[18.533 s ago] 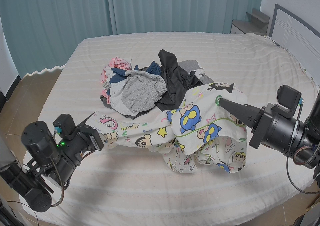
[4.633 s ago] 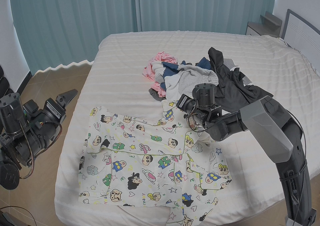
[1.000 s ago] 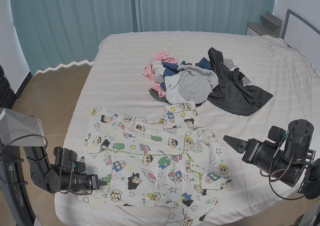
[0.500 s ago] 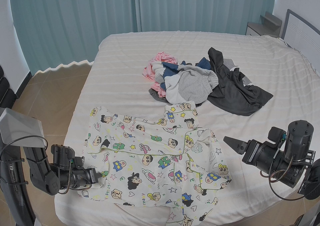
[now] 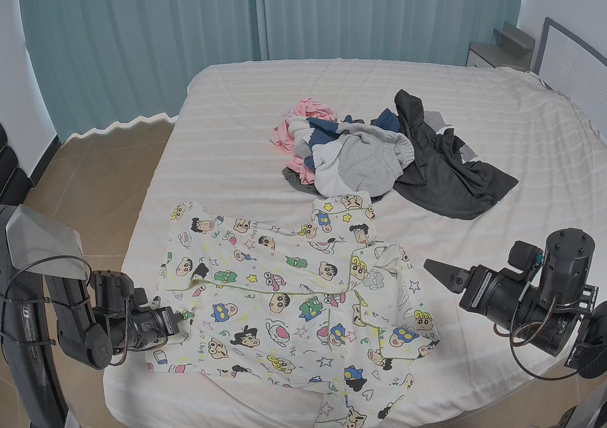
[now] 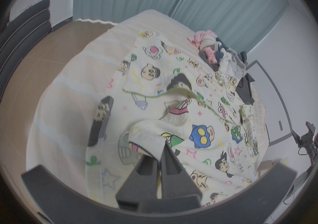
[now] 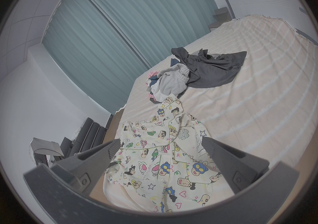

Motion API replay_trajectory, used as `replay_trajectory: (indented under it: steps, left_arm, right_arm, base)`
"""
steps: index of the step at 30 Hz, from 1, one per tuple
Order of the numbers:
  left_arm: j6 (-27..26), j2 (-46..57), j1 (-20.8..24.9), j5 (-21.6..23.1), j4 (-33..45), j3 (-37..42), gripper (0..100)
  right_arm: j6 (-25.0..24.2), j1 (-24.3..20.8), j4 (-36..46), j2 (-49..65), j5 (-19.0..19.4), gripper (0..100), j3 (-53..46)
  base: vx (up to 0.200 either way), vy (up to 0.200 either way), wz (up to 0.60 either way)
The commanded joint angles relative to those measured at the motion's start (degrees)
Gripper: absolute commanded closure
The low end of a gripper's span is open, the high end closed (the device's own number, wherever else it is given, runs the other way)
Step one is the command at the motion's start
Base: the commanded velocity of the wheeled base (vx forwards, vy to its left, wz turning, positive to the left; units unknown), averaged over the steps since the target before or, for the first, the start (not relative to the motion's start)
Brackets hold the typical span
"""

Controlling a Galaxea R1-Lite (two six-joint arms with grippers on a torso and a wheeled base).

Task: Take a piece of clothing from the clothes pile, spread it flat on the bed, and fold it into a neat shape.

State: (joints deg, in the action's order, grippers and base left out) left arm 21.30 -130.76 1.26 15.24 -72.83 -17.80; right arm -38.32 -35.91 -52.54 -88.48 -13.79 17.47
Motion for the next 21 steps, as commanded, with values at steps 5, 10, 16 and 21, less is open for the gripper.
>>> replay_trajectory:
  steps: [5,10,16,21]
  left_arm:
    - [-0.03,-1.17,-1.17,0.14,-1.53,0.31,100]
    - [-0.03,-1.34,-1.34,0.05,-2.23,0.31,100]
    - [1.03,-1.43,-1.96,0.05,-5.57,0.48,0]
    - [4.28,-1.87,-1.78,0.41,-8.03,0.48,0]
  right_arm:
    - [-0.01,-0.03,-0.02,-0.20,-0.01,0,0.02]
    - [-0.01,-0.03,-0.02,-0.20,-0.01,0,-0.07]
    - [-0.01,-0.03,-0.02,-0.29,-0.01,0,-0.07]
    - [-0.01,-0.03,-0.02,-0.47,-0.01,0,-0.15]
  base:
    - [0.000,0.000,0.00]
    - [0.000,0.000,0.00]
    - [0.000,0.000,0.00]
    - [0.000,0.000,0.00]
